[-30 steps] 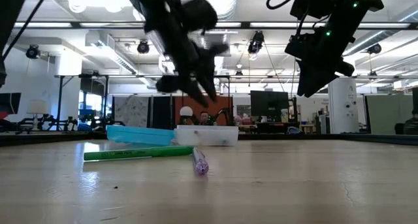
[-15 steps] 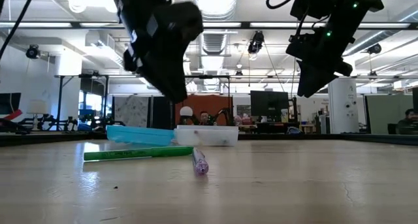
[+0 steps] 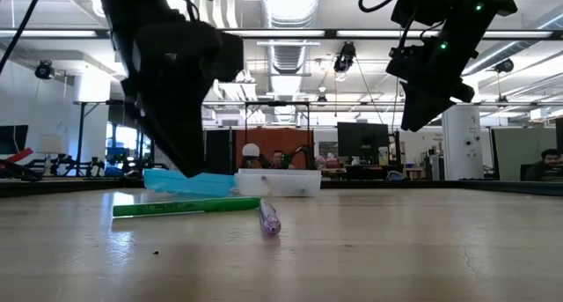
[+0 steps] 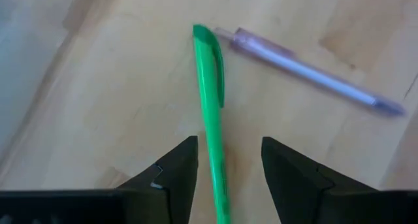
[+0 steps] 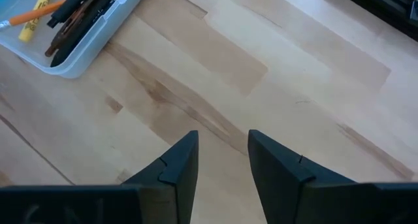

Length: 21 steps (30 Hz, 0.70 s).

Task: Pick & place school supplies into a supply box
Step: Put the green pen into the pencil box

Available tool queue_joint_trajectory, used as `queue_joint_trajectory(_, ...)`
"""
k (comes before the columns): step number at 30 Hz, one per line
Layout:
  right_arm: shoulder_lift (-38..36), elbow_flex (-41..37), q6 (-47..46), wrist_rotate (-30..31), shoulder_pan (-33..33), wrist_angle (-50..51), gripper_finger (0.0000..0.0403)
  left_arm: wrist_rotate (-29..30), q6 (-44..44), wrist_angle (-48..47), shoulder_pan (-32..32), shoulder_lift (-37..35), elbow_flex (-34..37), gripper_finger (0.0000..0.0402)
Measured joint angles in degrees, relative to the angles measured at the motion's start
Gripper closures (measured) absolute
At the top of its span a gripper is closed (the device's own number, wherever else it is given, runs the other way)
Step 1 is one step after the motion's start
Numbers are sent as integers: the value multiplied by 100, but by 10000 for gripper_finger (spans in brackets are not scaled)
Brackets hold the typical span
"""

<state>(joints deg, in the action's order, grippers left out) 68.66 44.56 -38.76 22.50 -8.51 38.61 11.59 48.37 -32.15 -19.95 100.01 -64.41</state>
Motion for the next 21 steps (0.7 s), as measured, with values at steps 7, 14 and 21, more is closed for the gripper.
queue_joint_trajectory(7, 0, -15, 37, 0, 0, 3, 280, 123, 151, 97, -2, 0, 283, 247)
queue_joint_trajectory(14, 0, -50, 44, 0, 0, 4, 280, 19, 67, 298, -21, 0, 285, 247)
queue_joint_trajectory(21, 0, -94, 42, 0, 0, 7, 280, -2, -859, 409, -133, 0, 285, 247)
